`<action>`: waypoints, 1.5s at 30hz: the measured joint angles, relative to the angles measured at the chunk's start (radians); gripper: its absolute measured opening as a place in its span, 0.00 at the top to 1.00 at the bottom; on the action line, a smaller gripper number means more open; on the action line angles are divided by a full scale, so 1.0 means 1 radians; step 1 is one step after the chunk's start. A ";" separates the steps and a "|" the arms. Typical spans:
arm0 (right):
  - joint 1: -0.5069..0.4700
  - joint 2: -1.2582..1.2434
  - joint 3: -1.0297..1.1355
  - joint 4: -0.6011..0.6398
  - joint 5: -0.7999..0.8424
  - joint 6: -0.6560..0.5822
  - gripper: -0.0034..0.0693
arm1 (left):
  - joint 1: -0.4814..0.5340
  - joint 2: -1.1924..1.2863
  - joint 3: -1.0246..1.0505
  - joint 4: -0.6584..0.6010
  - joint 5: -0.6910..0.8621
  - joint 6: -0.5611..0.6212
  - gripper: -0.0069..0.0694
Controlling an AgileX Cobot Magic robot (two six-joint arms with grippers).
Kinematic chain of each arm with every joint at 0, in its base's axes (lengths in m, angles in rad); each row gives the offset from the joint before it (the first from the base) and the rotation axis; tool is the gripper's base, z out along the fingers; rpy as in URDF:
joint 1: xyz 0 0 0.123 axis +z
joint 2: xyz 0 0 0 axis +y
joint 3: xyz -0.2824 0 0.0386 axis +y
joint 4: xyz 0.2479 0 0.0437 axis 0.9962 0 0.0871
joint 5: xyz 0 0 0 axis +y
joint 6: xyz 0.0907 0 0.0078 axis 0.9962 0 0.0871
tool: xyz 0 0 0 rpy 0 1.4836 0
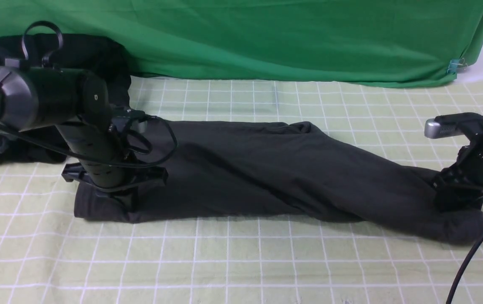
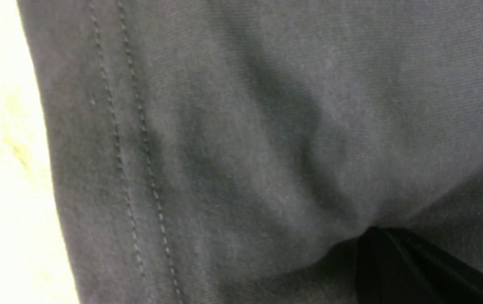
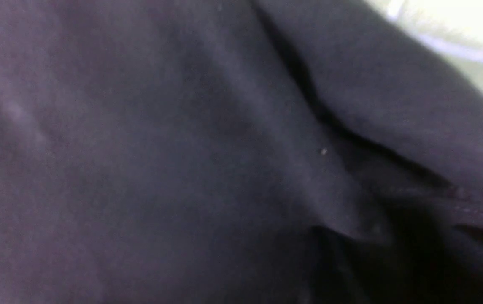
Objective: Fold a long-sleeved shirt over a green coffee tablecloth.
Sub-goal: 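Pull the folded dark garment lengthwise by its ends to straighten it flat on the table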
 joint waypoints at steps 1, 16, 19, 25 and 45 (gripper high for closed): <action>0.000 0.000 0.000 0.003 0.000 0.001 0.81 | 0.000 0.000 0.000 0.000 0.000 -0.001 0.91; -0.050 -0.012 -0.203 -0.052 0.103 0.023 0.92 | 0.000 0.000 0.000 0.000 0.000 -0.001 0.91; -0.057 0.007 -0.226 -0.053 0.099 -0.002 0.92 | 0.000 0.000 0.000 0.000 0.000 -0.001 0.91; -0.058 0.066 -0.231 -0.058 -0.017 -0.003 0.83 | 0.000 0.000 0.000 0.000 0.000 -0.001 0.91; -0.085 -0.178 -0.222 -0.079 0.294 0.172 0.92 | 0.013 -0.192 0.029 -0.037 0.013 -0.010 0.91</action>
